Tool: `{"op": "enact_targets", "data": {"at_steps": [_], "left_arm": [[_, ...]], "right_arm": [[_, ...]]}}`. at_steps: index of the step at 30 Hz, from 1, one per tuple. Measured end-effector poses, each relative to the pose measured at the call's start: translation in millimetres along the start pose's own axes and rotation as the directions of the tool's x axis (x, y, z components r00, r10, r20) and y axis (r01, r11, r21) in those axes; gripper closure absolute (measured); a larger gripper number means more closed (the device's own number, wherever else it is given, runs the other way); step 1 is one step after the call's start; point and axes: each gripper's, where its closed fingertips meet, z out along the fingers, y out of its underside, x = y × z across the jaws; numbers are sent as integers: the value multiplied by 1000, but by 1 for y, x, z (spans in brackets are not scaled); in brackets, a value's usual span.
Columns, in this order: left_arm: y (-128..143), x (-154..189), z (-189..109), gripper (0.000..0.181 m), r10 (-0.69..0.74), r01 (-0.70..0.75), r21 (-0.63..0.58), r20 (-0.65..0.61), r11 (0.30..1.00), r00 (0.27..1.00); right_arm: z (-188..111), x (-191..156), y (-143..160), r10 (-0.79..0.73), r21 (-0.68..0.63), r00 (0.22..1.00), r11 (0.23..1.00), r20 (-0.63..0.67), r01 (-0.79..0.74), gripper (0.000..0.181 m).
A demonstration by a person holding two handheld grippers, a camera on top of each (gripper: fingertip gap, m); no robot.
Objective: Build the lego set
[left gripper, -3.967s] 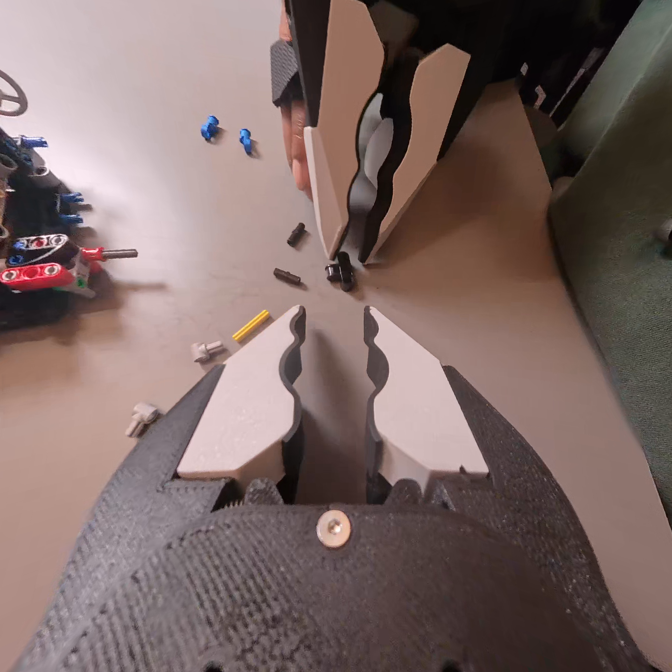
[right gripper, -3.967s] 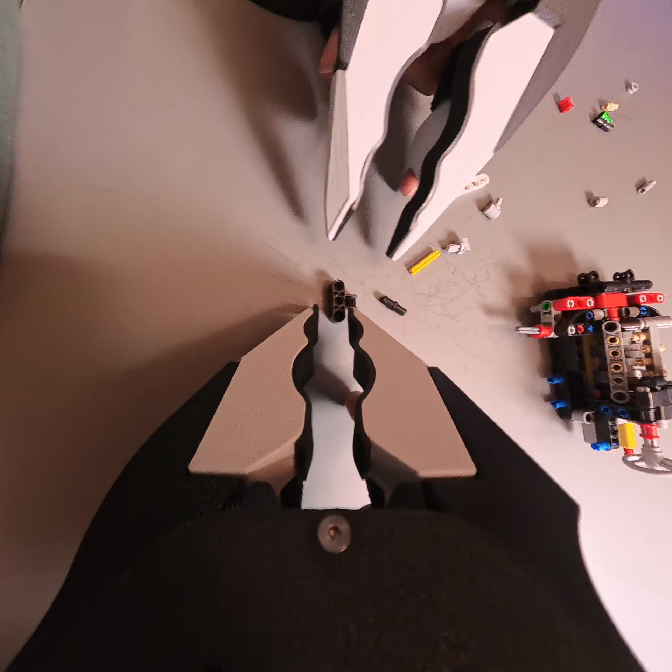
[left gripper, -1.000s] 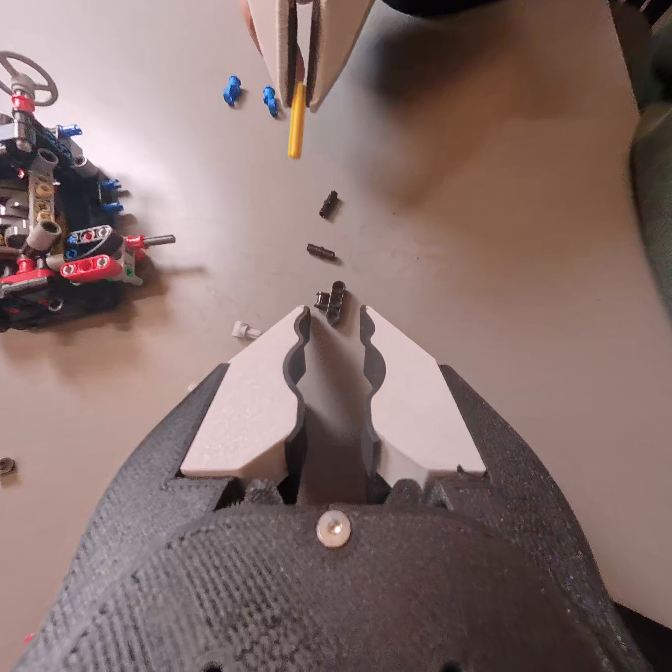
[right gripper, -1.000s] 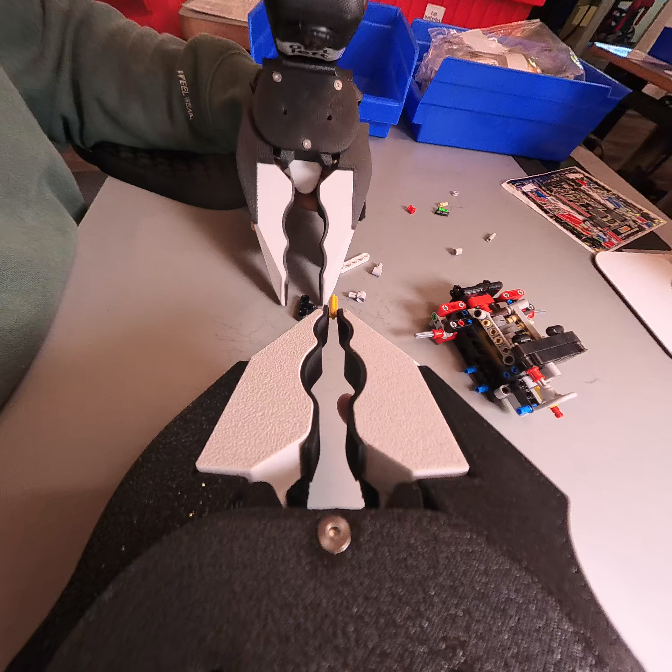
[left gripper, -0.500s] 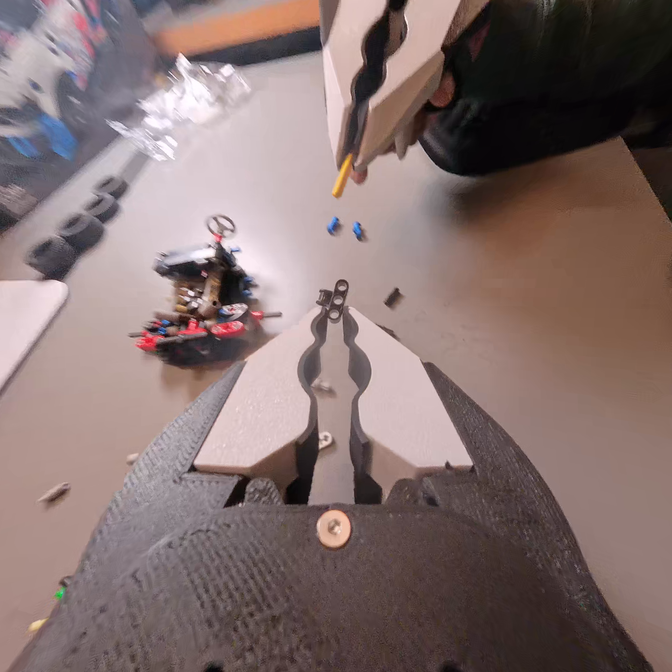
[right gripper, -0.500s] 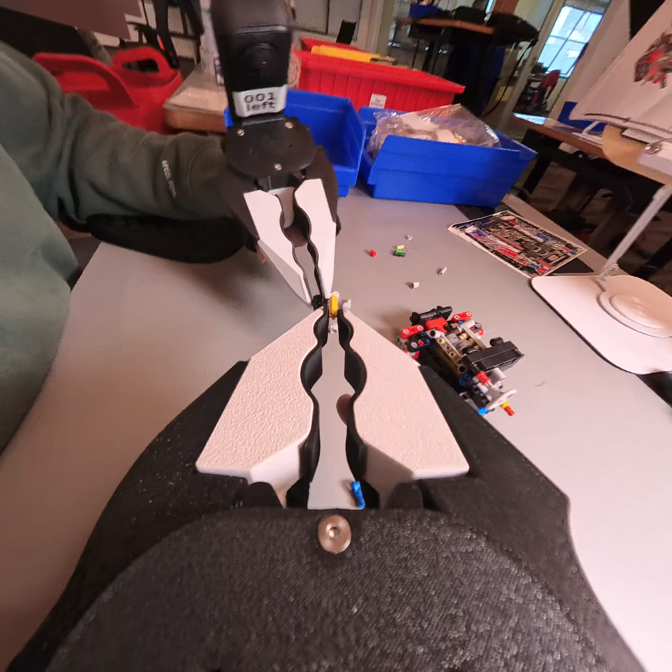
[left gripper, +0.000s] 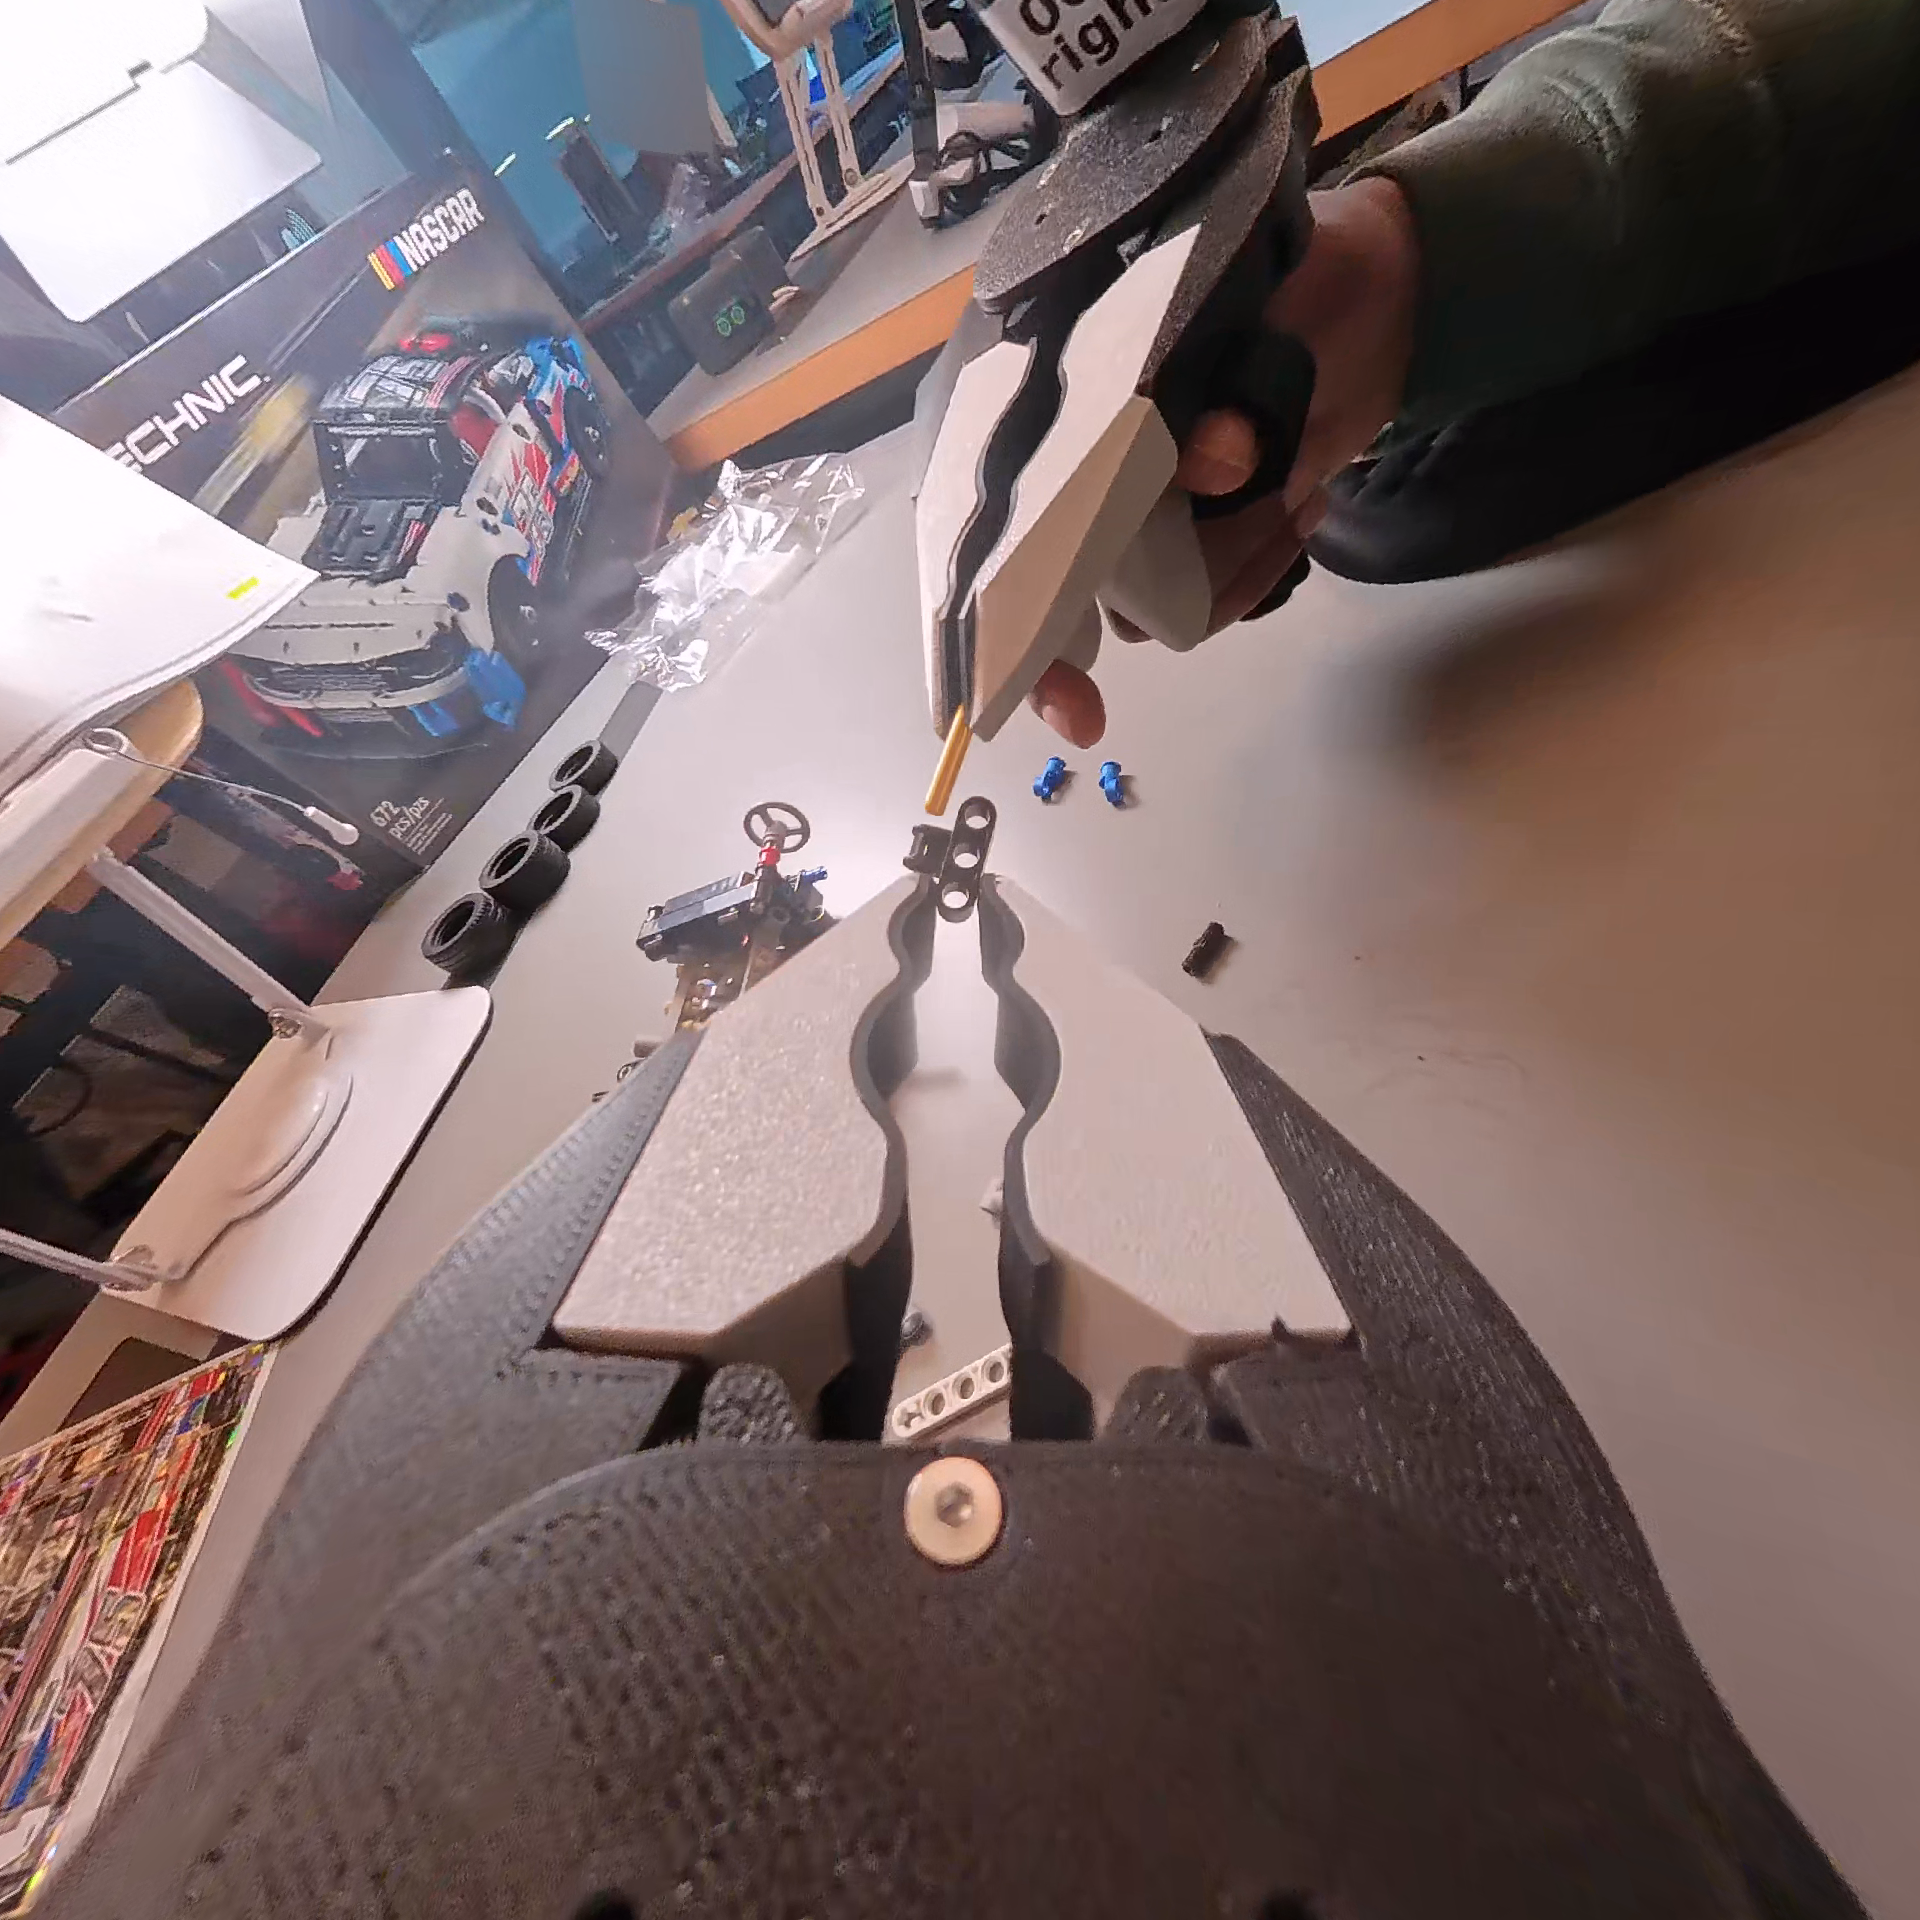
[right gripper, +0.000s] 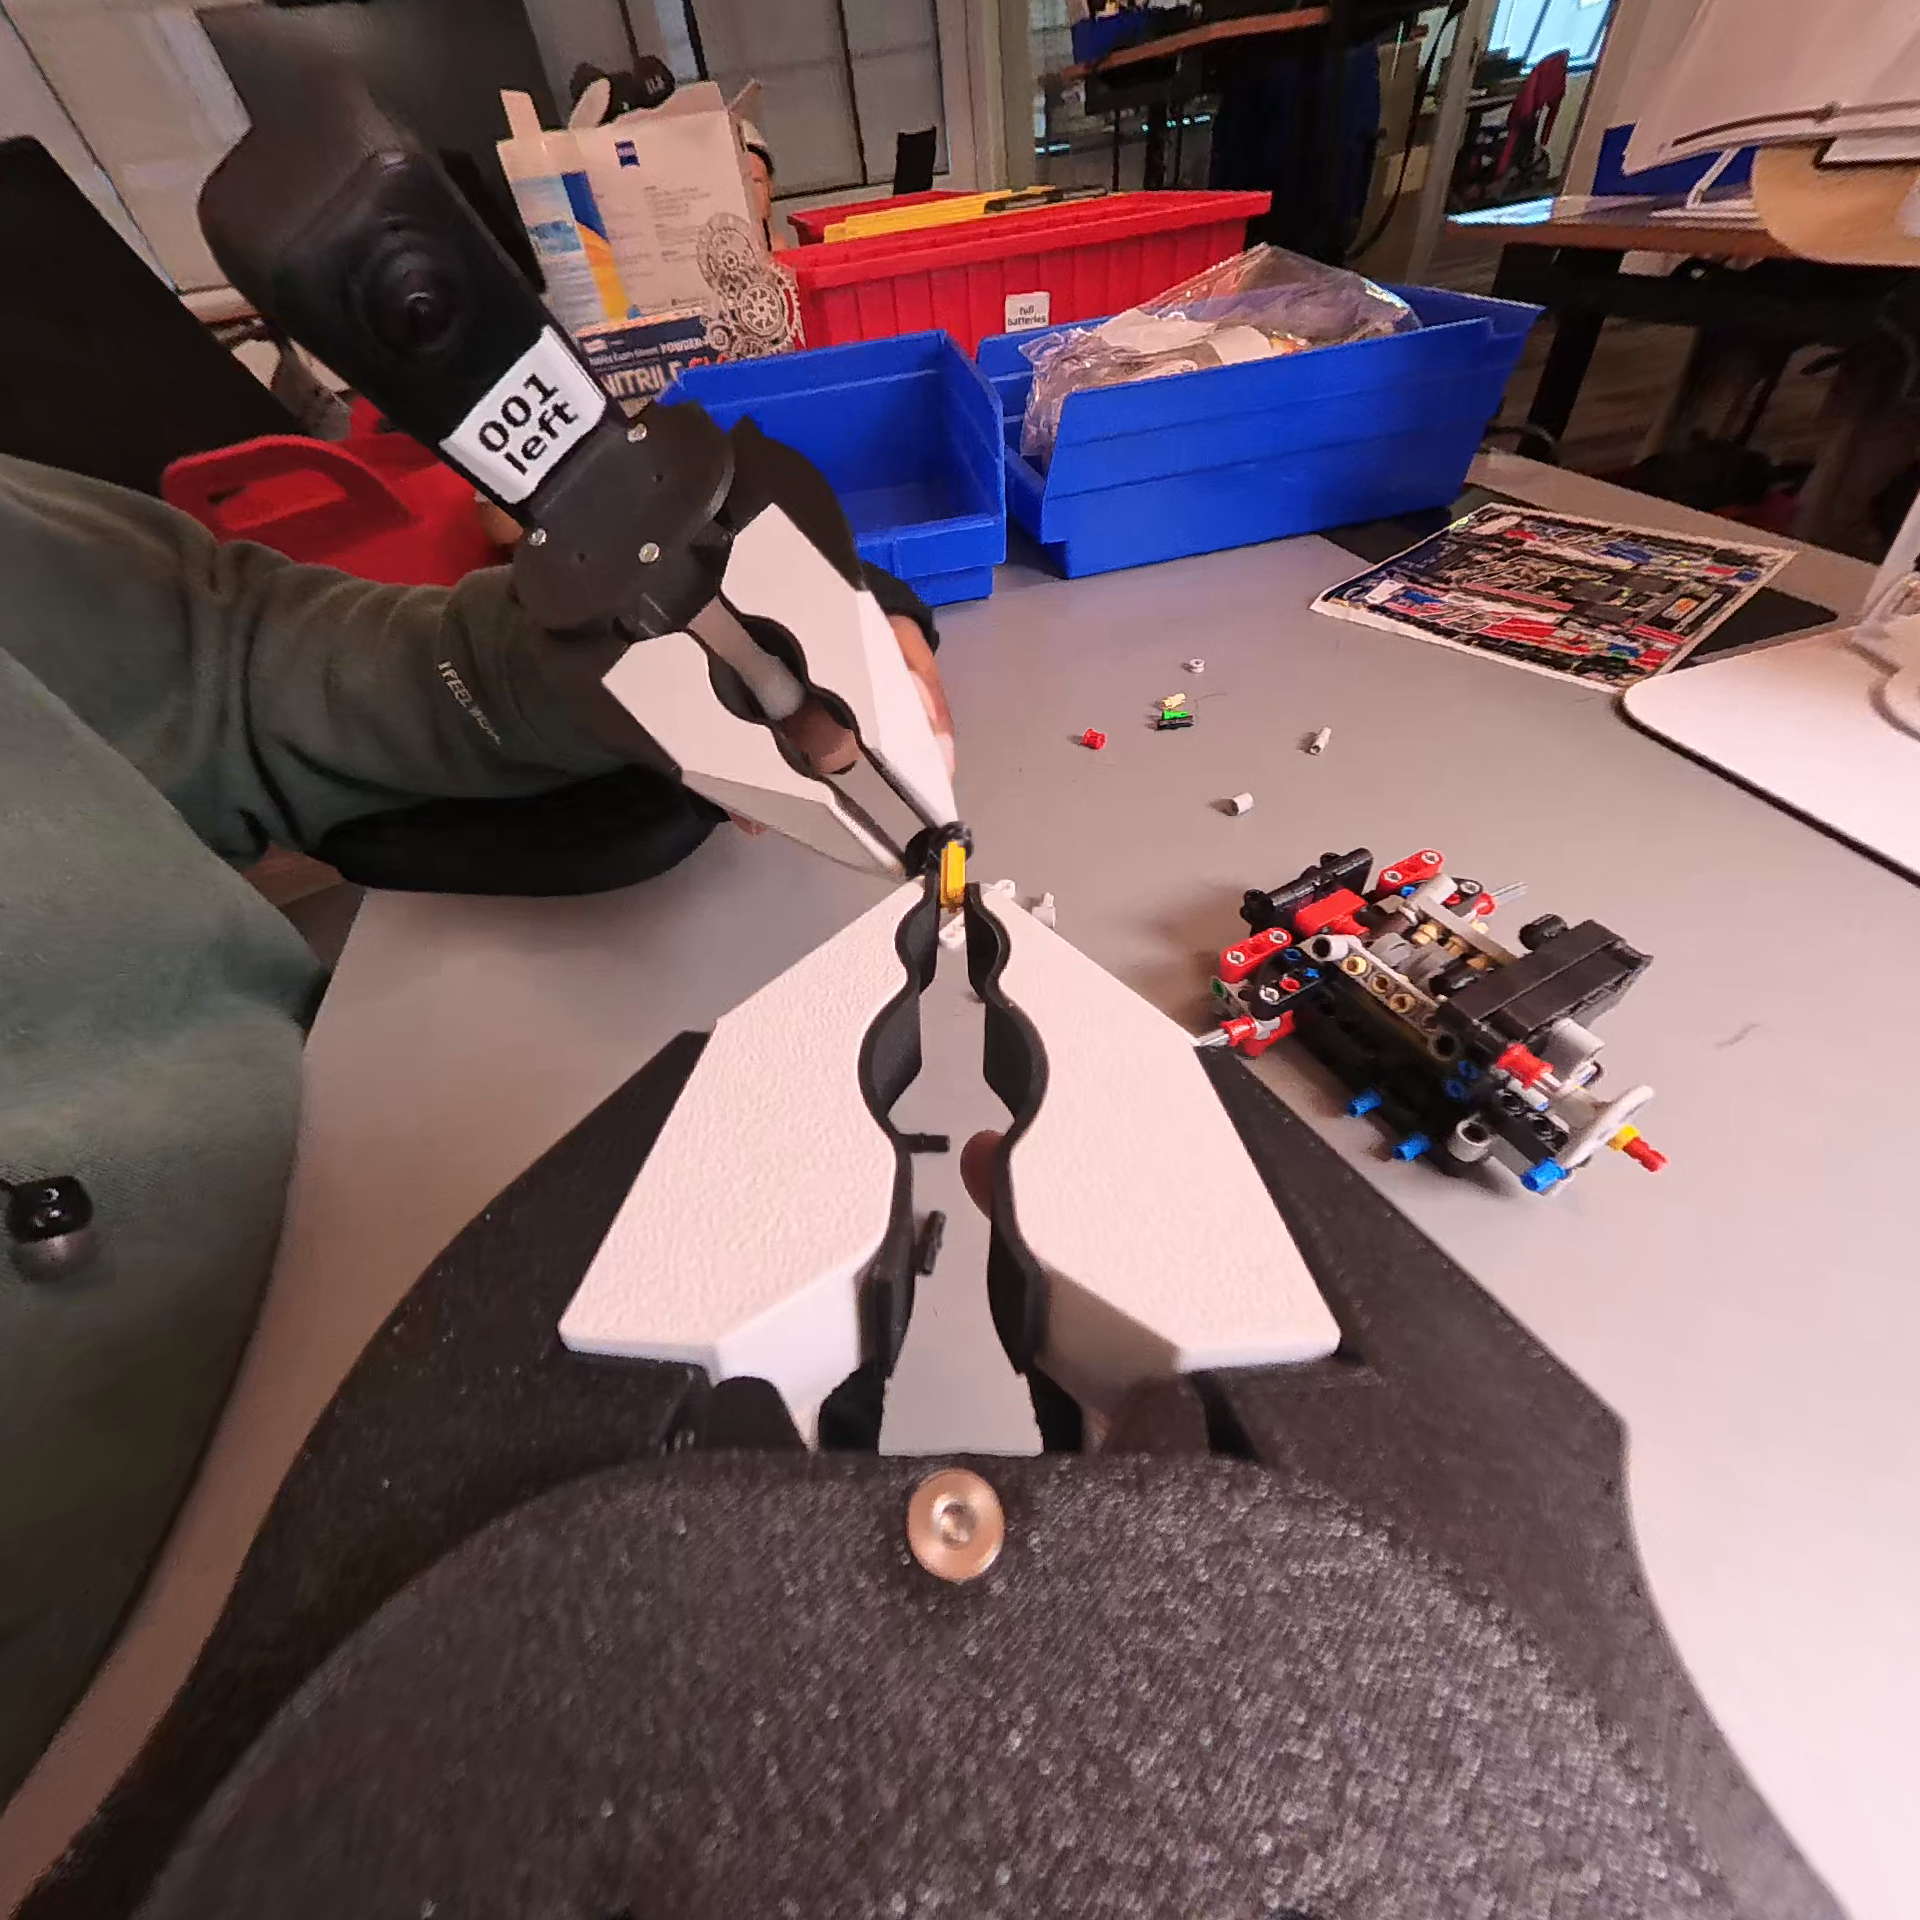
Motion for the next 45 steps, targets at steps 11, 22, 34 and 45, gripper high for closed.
{"op": "enact_targets", "data": {"at_steps": [11,22,34,45], "left_arm": [[-1,5,1,175,-8,8,-3,-23,1000,1000],[-4,18,0,176,-64,69,30,-130,997,989],[-1,31,2,175,-110,117,17,-222,993,969],[-5,39,-1,176,-149,158,5,-289,988,946]], "right_arm": [[1,-2,4,-5,-30,1000,1000,0,5,178],[-4,-13,7,-151,-90,988,984,33,153,178],[-6,-21,17,-293,-159,955,941,56,298,178],[-5,-29,17,-266,-139,959,951,95,277,178]]}}
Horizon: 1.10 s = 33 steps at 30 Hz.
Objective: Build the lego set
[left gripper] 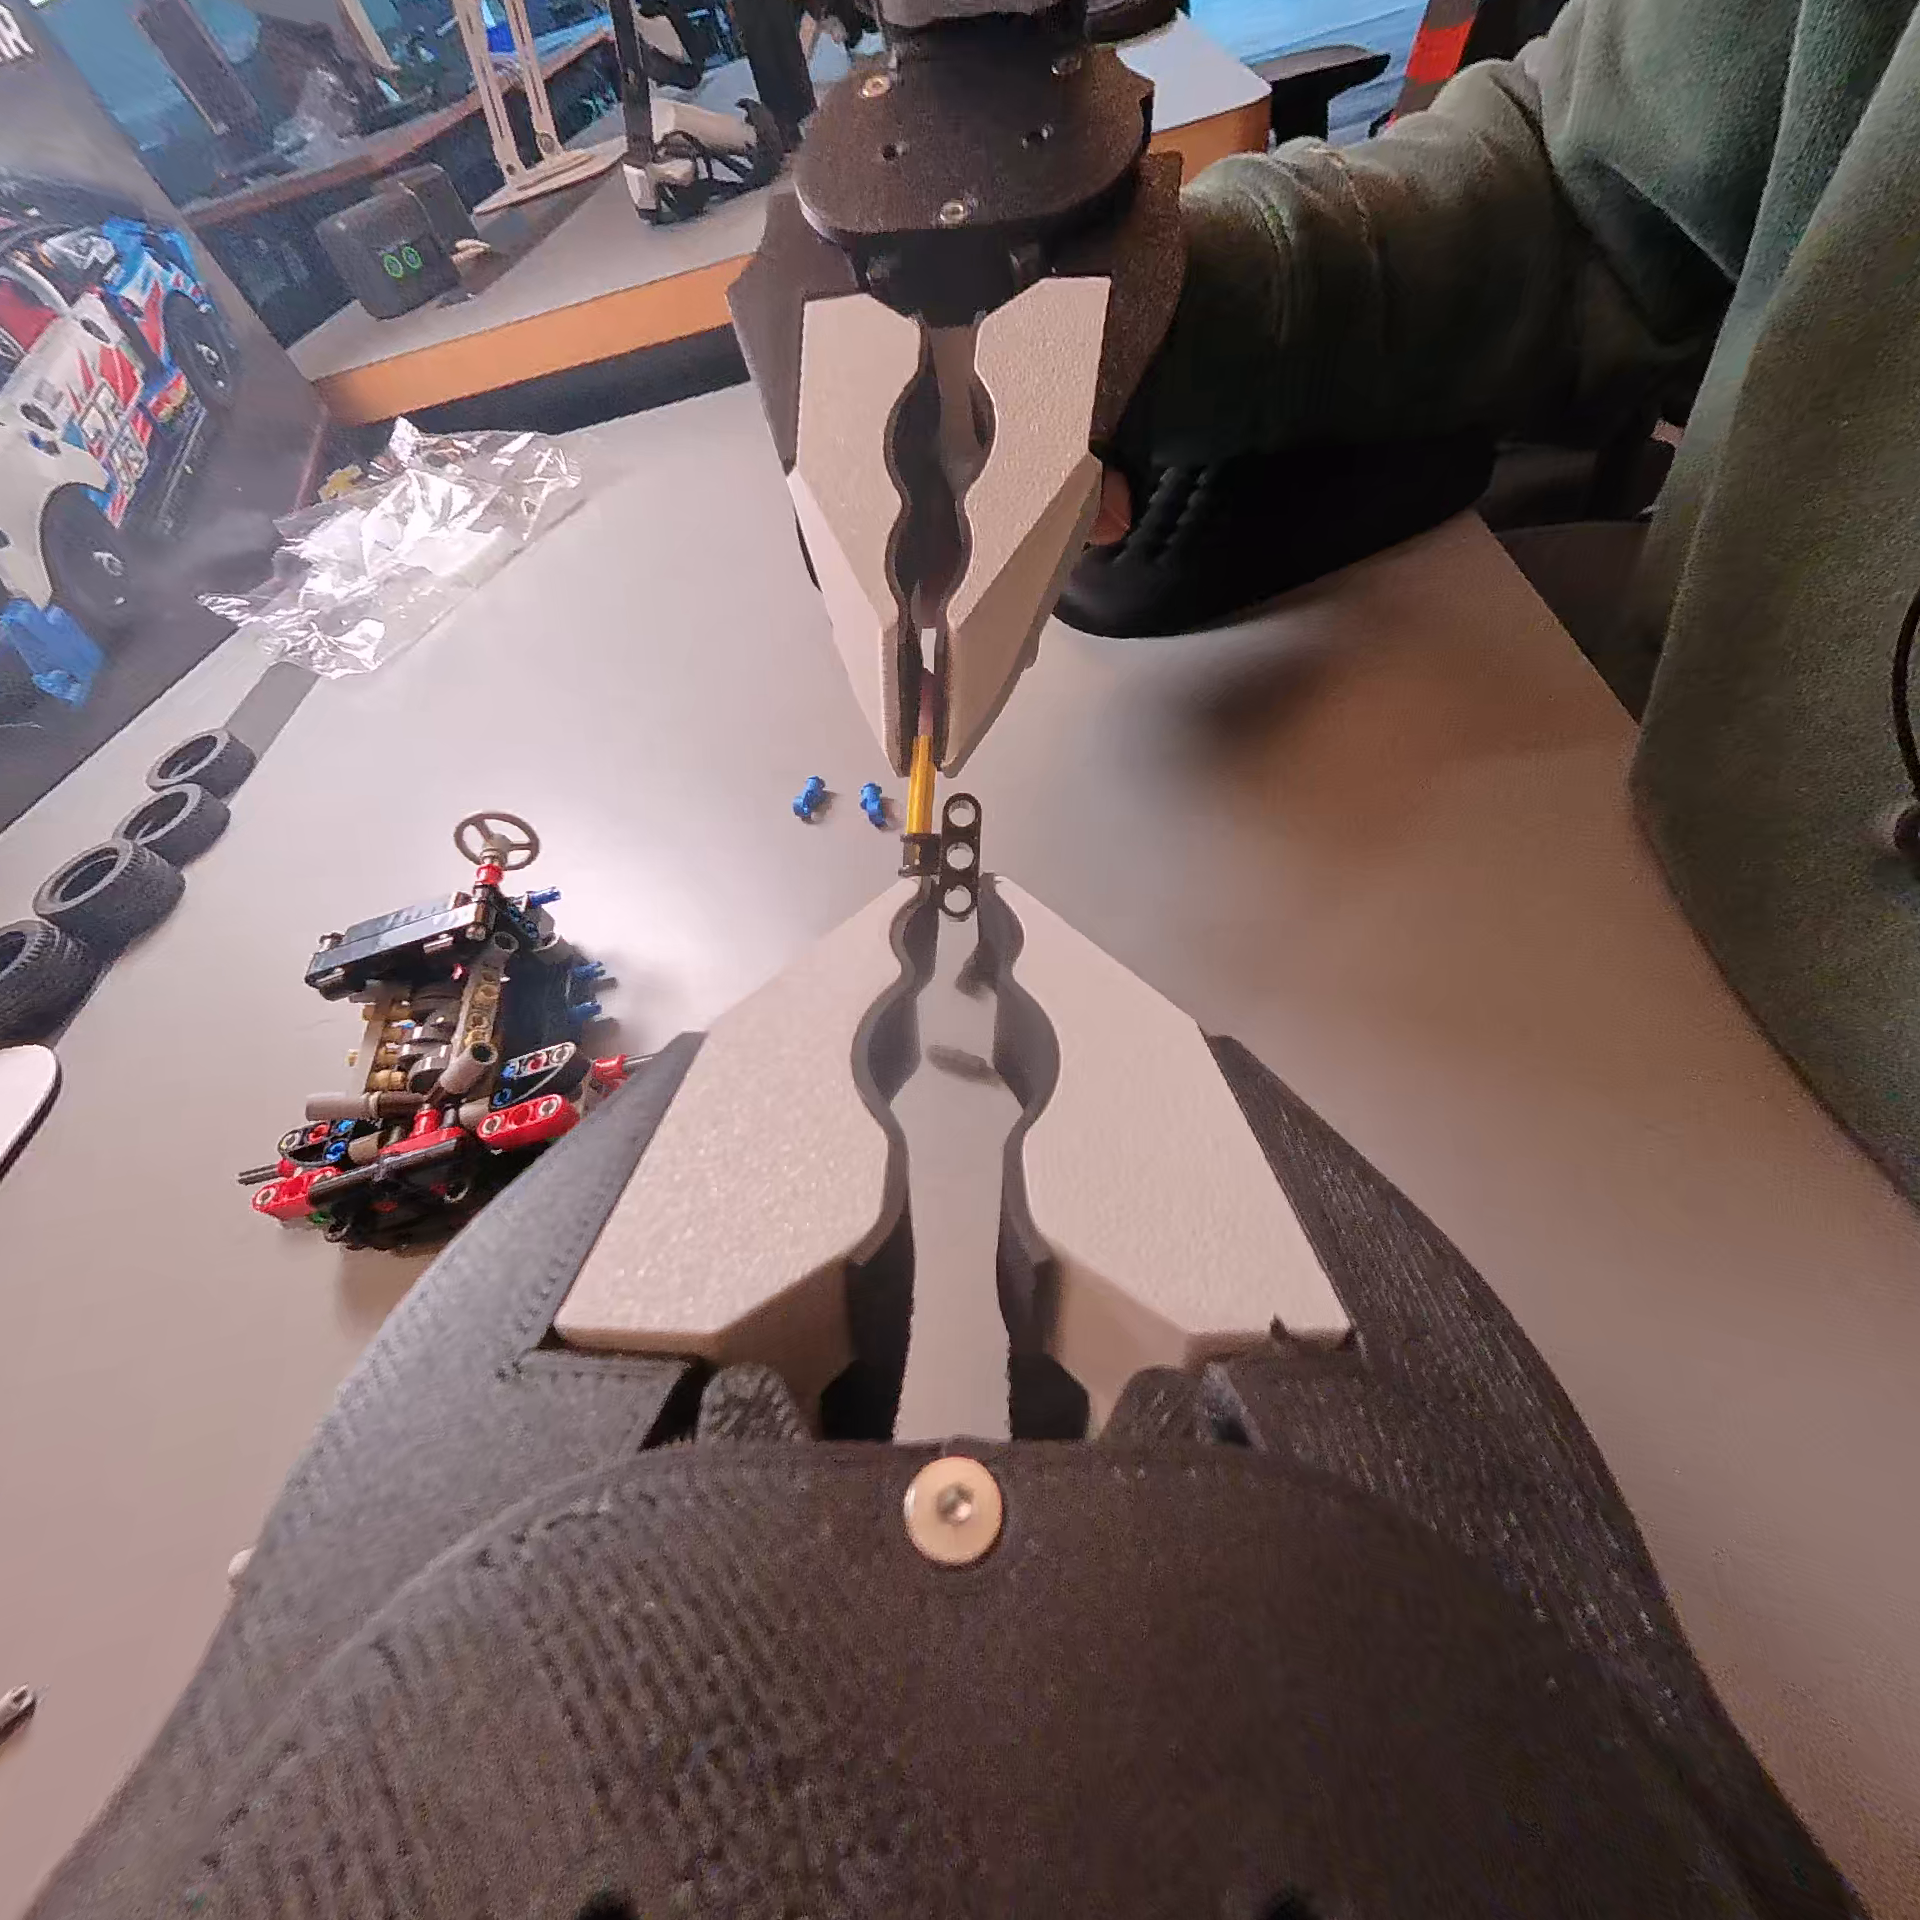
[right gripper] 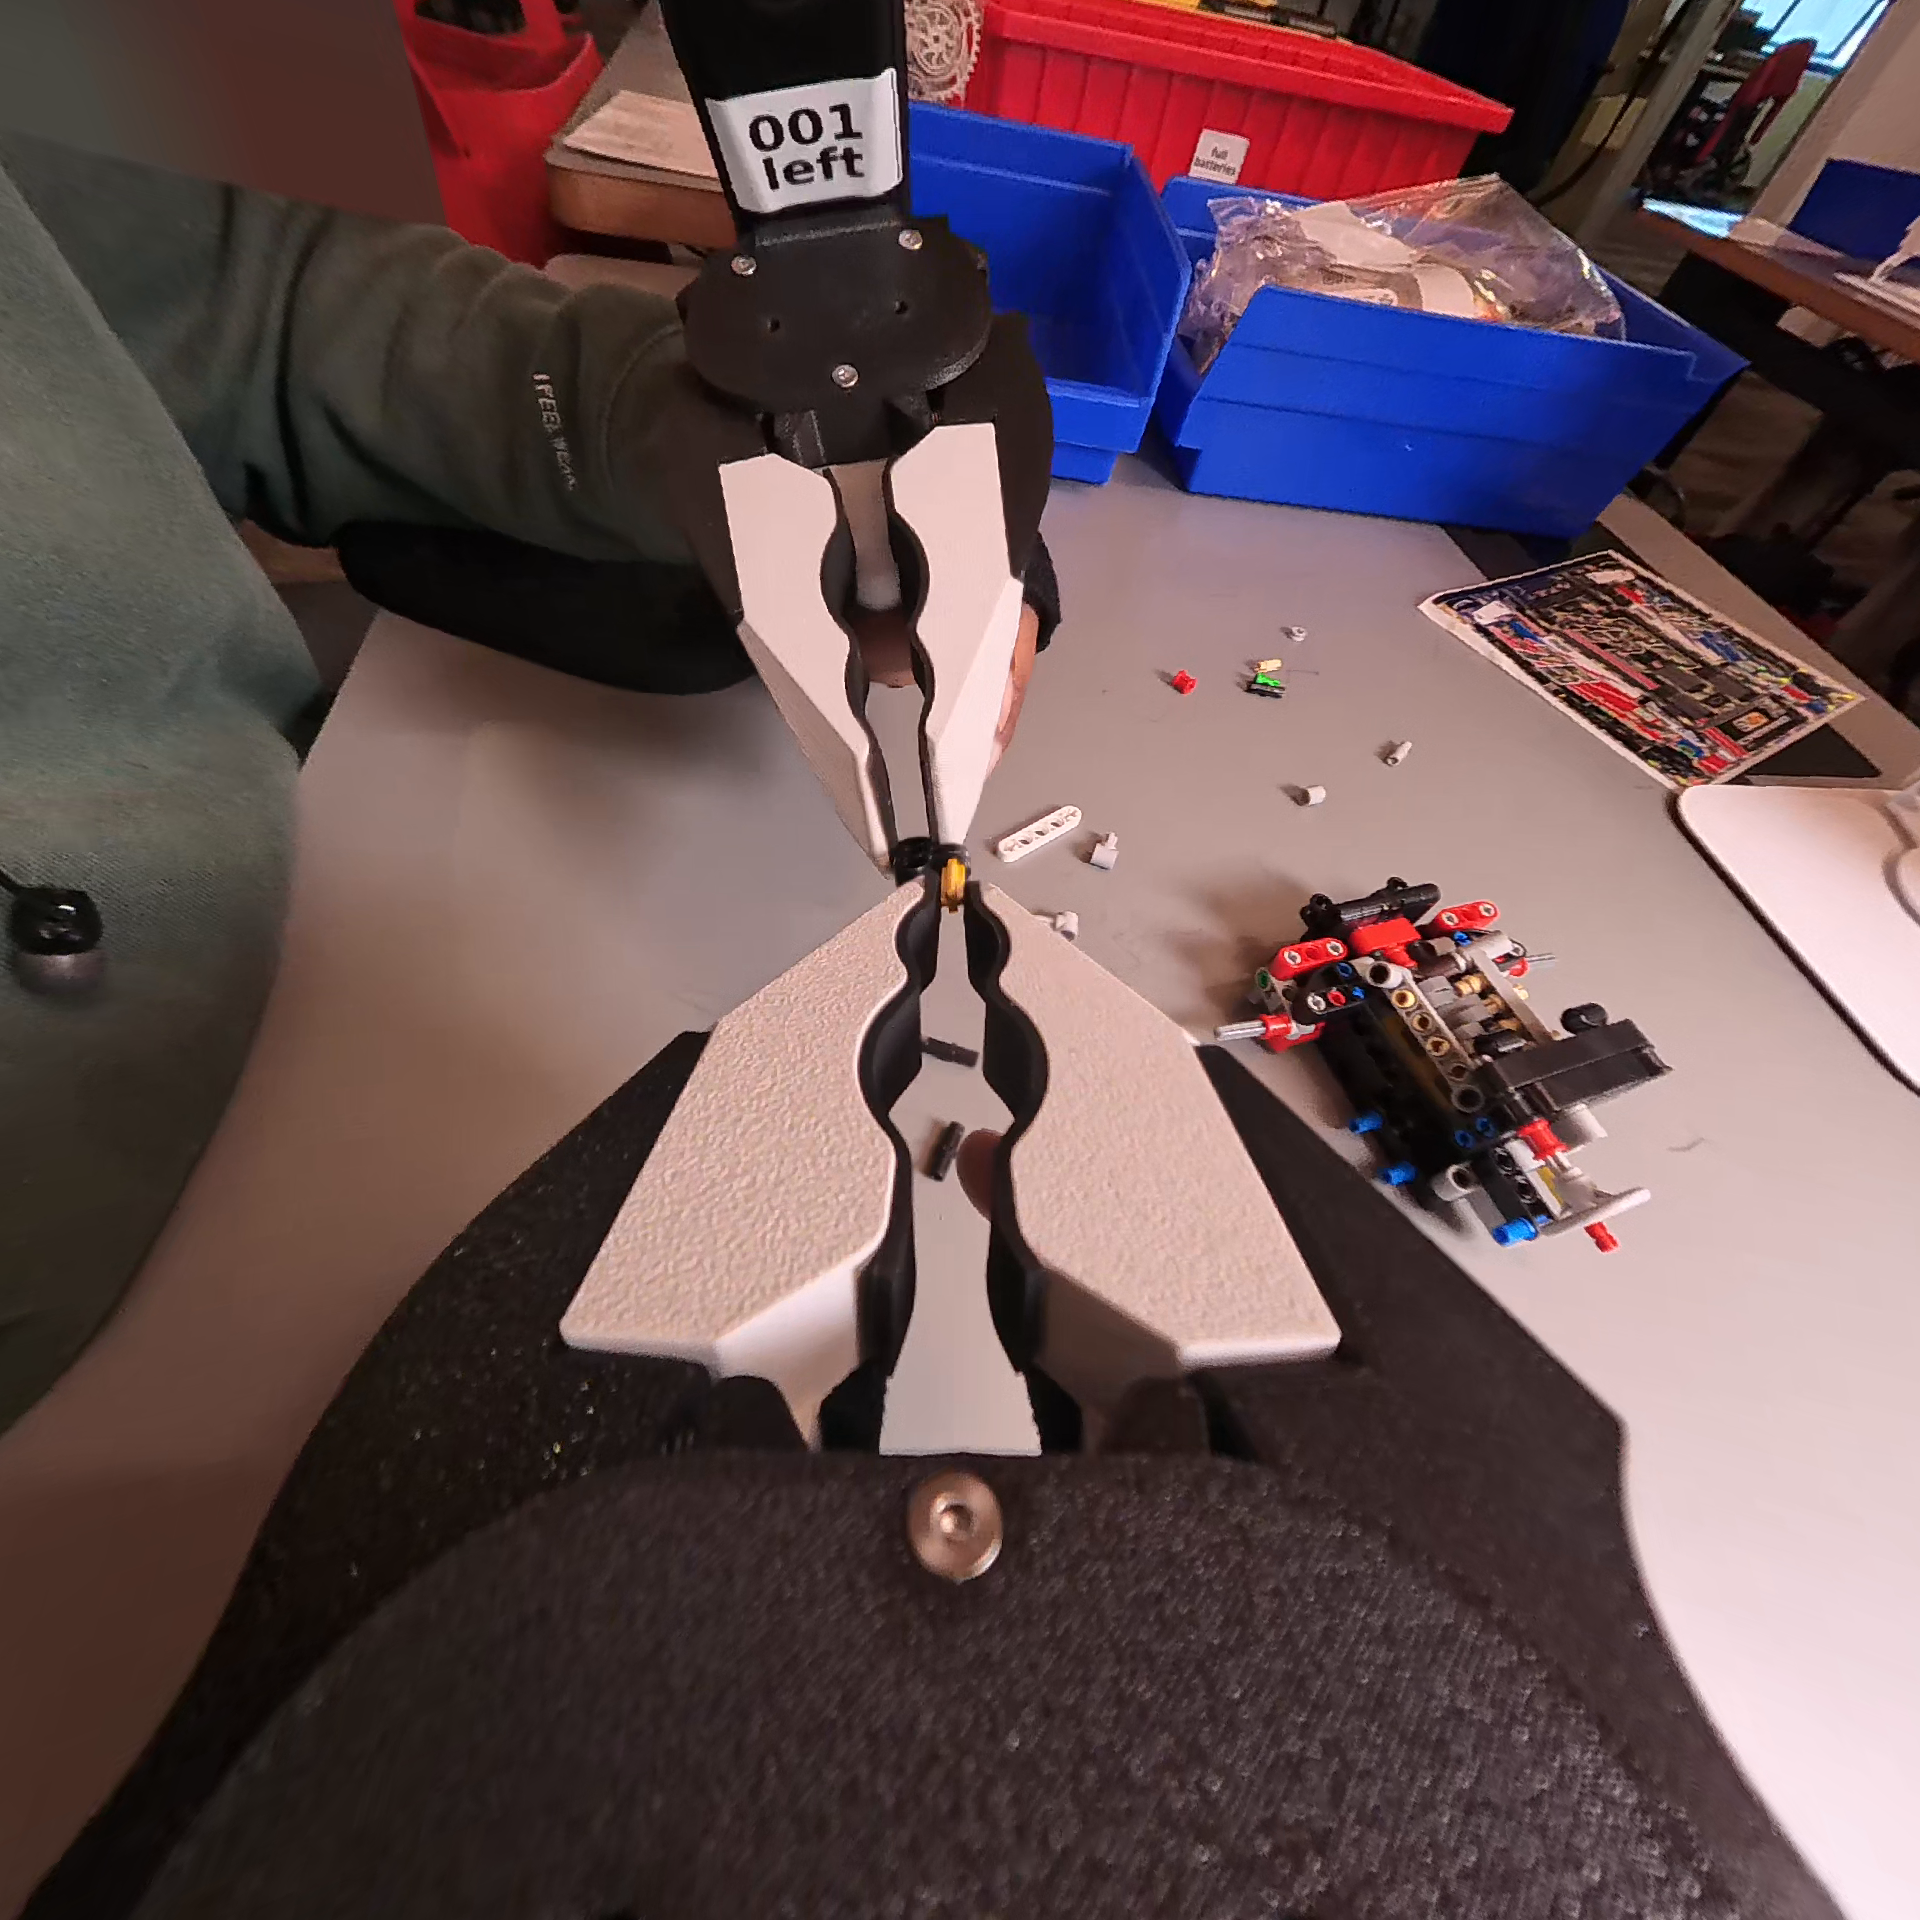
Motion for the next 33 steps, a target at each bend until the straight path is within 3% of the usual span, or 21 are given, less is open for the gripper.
{"op": "enact_targets", "data": {"at_steps": [10,13,16,19,23,25,28,33], "left_arm": [[3,4,2,176,-25,25,-13,-25,1000,999],[-11,-9,-5,174,-103,102,84,8,991,995],[-24,-24,-14,154,-247,241,186,9,953,969],[-33,-21,-18,148,-435,460,242,-152,854,887],[-53,-17,-24,157,-600,727,269,-424,631,678],[-57,-13,-23,159,-624,789,237,-502,567,599],[-58,-11,-19,176,-645,816,220,-516,535,563],[-56,-8,-19,176,-651,810,184,-510,556,563]], "right_arm": [[2,-4,4,-2,-14,1000,1000,20,3,178],[-2,6,-10,0,74,999,997,-35,2,178],[-10,11,-28,-15,183,996,983,-83,30,178],[-18,15,-43,-41,273,991,959,-131,76,178],[-21,9,-51,-101,316,983,938,-150,145,178],[-21,7,-53,-126,325,979,930,-160,173,178],[-19,4,-52,-151,318,975,927,-163,197,178],[-17,2,-50,-137,321,982,932,-128,171,178]]}}
